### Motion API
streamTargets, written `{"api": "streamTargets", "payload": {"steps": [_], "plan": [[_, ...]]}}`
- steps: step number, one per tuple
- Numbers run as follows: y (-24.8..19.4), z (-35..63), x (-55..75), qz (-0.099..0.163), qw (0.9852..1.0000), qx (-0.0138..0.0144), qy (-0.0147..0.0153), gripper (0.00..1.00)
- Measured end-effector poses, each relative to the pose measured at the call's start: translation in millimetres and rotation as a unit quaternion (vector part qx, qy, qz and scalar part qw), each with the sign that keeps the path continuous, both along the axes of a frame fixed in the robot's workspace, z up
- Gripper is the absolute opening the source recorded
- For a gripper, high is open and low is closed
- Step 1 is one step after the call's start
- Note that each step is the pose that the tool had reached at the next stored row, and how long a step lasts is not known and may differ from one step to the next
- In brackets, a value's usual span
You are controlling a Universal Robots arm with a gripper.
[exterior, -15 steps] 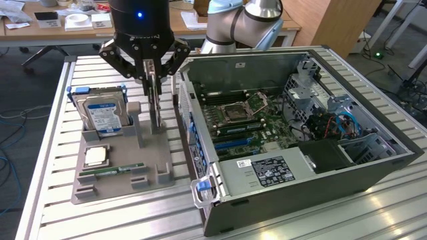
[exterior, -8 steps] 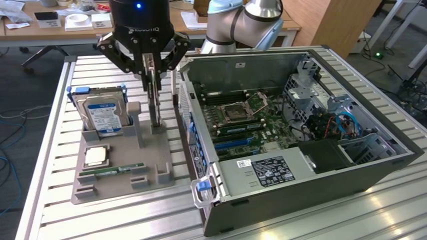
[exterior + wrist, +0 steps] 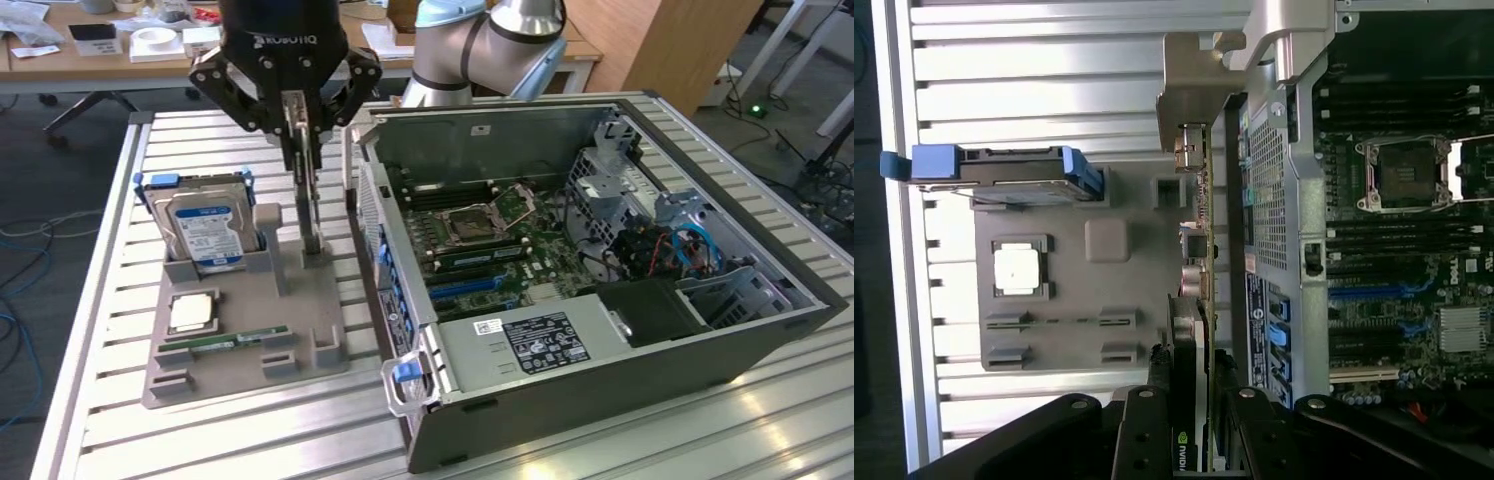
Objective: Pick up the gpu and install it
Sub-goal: 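Pick up the gpu and move the gpu toward the slot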
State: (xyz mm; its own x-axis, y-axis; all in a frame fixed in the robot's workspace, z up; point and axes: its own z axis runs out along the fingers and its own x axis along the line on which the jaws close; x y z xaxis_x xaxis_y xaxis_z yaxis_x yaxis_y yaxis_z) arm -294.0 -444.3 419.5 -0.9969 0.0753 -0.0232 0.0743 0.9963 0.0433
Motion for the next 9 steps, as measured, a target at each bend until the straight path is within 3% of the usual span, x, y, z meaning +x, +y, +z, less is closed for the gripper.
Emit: {"api": "streamTargets", "payload": {"steps": [9], "plan": [[0.0,15.2,0.0,0.000,1.0000,0.0000,0.0000,0.27]]}}
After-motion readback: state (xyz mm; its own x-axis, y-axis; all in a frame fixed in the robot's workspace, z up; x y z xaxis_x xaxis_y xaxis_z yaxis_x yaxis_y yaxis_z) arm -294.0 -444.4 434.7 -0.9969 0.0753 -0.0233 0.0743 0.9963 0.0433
